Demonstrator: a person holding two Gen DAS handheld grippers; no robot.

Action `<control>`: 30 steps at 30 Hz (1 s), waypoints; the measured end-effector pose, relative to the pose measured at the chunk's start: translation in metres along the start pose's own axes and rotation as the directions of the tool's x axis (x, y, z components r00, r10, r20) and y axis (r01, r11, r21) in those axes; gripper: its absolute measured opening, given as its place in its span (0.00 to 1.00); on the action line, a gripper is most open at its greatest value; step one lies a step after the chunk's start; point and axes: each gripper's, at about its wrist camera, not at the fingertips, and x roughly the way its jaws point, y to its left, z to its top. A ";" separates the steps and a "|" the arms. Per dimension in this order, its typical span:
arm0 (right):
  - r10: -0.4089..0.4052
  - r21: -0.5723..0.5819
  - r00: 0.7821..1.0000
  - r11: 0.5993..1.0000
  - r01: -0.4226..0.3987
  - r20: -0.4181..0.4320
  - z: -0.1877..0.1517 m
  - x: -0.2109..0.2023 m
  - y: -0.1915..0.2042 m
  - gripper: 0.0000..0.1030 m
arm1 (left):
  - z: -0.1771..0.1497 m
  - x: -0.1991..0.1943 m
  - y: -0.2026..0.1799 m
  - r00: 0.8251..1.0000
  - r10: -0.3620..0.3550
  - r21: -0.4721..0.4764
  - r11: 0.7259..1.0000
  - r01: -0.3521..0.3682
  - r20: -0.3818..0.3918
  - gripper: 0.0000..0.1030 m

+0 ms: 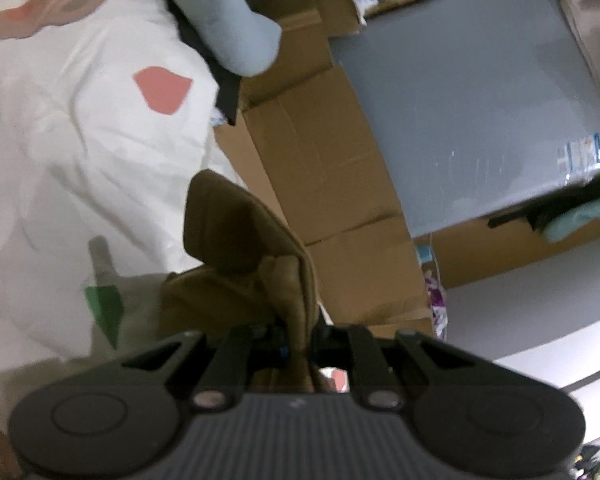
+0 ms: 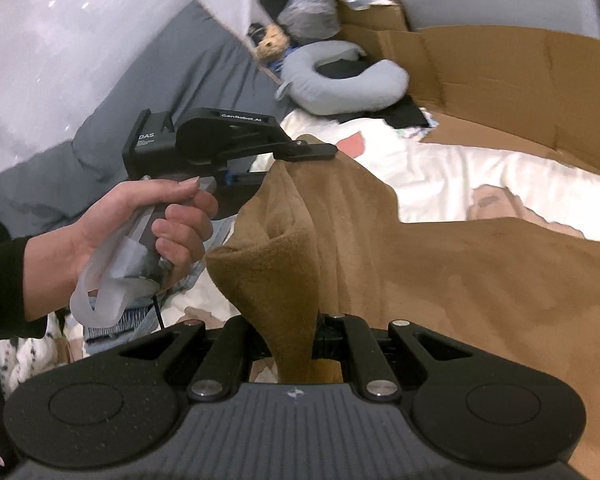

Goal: Fold clothes

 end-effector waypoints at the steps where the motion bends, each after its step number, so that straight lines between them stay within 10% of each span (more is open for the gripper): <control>1: -0.004 0.012 1.000 1.000 0.004 0.006 -0.001 -0.004 -0.003 0.05 | -0.002 0.003 -0.004 1.000 0.002 0.003 1.000 -0.002 -0.006 0.10; 30: -0.184 0.345 0.982 0.926 0.156 0.049 -0.087 -0.069 -0.098 0.05 | -0.093 0.154 -0.087 0.943 0.166 0.267 0.960 -0.087 -0.290 0.10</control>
